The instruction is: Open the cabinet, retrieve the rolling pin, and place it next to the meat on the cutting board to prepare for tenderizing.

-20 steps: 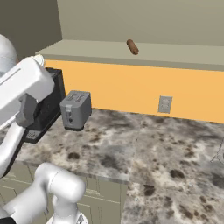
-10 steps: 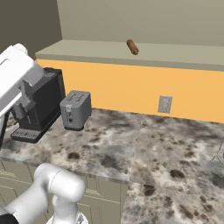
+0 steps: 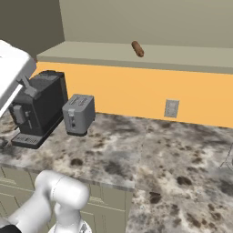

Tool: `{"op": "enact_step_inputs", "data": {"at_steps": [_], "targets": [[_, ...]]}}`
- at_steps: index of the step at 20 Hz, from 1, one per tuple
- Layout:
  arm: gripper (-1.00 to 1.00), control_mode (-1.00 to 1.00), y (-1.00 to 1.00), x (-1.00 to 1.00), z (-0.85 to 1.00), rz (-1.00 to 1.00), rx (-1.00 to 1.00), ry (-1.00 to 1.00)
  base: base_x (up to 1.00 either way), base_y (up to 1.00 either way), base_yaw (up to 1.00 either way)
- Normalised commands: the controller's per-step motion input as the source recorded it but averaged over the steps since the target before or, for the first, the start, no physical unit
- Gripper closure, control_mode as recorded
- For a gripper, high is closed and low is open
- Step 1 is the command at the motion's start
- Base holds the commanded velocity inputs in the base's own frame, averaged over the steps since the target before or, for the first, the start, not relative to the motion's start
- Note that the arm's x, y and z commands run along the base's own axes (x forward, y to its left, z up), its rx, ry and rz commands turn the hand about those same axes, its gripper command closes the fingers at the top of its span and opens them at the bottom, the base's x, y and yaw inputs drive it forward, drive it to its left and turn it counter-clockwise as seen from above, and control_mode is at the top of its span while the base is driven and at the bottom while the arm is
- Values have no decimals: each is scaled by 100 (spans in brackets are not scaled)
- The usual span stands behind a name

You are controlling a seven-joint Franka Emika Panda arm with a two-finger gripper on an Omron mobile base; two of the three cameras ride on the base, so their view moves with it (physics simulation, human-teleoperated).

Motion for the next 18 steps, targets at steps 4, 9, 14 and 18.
{"op": "enact_step_inputs", "data": {"at_steps": [4, 9, 14, 18], "targets": [[-100, -100, -18, 0, 1, 28, -1, -3, 0, 0, 0], [-100, -100, -17, 16, 0, 29, 0, 0, 0, 0, 0], [-100, -100, -6, 47, 0, 37, 0, 0, 0, 0, 0], [-100, -100, 0, 60, 0, 43, 0, 0, 0, 0, 0]]}}
